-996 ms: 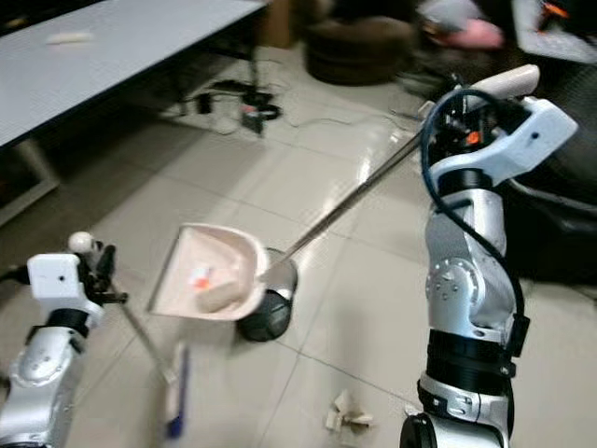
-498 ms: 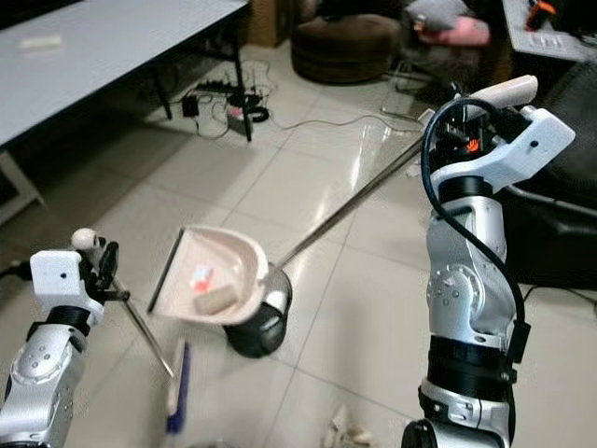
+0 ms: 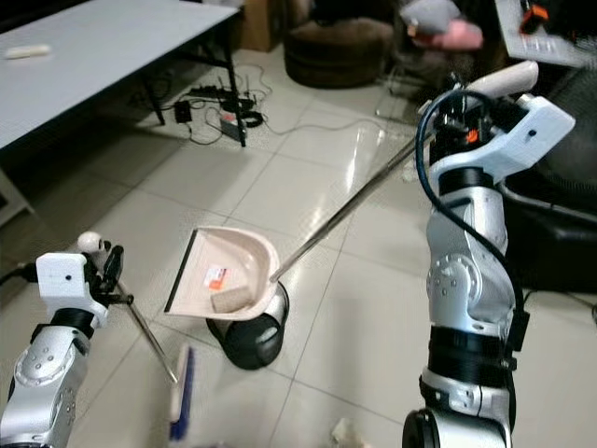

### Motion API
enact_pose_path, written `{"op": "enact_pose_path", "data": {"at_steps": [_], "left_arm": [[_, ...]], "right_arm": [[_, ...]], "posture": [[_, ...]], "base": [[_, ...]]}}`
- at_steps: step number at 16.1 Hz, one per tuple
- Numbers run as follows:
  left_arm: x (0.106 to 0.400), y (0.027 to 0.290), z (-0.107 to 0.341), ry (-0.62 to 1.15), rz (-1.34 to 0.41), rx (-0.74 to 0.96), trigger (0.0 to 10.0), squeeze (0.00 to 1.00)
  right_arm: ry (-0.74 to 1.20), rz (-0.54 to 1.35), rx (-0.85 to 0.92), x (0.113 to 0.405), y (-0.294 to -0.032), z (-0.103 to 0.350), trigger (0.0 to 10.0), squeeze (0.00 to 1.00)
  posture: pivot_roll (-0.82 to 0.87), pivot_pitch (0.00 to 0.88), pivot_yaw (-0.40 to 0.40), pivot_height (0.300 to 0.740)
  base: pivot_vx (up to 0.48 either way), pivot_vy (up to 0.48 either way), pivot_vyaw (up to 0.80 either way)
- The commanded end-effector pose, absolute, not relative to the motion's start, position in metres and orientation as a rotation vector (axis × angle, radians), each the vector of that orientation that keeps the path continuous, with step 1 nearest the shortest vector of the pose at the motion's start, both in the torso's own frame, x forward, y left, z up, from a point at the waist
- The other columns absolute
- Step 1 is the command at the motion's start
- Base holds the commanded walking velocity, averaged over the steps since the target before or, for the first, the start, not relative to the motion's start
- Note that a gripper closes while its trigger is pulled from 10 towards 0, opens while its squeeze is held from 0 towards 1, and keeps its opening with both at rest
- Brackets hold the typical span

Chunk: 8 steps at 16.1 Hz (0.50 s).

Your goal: Sweep floor

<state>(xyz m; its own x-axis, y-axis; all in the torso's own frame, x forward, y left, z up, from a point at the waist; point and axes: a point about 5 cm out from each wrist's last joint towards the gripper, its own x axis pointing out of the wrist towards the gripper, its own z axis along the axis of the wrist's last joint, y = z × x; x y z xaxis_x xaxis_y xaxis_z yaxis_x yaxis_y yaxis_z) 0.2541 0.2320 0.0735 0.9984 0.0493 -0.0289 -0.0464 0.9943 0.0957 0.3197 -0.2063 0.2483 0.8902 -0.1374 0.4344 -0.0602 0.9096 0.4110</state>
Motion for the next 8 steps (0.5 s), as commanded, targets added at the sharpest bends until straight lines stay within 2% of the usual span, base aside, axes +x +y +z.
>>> {"op": "enact_pose_path", "data": {"at_steps": [1,8], "left_arm": [[0.257,0.23,0.082,0.003,0.043,0.102,10.0,0.0],[0.25,0.233,0.077,0.038,0.051,0.123,10.0,0.0]], "right_arm": [[-0.527,-0.078,0.425,0.319,-0.217,0.256,10.0,0.0],[-0.622,0.02,0.282,0.337,-0.203,0.262,10.0,0.0]], "posture": [[0.04,0.059,0.047,0.74],[0.06,0.08,0.042,0.74]], "base": [[0.0,0.0,0.0],[0.0,0.0,0.0]]}}
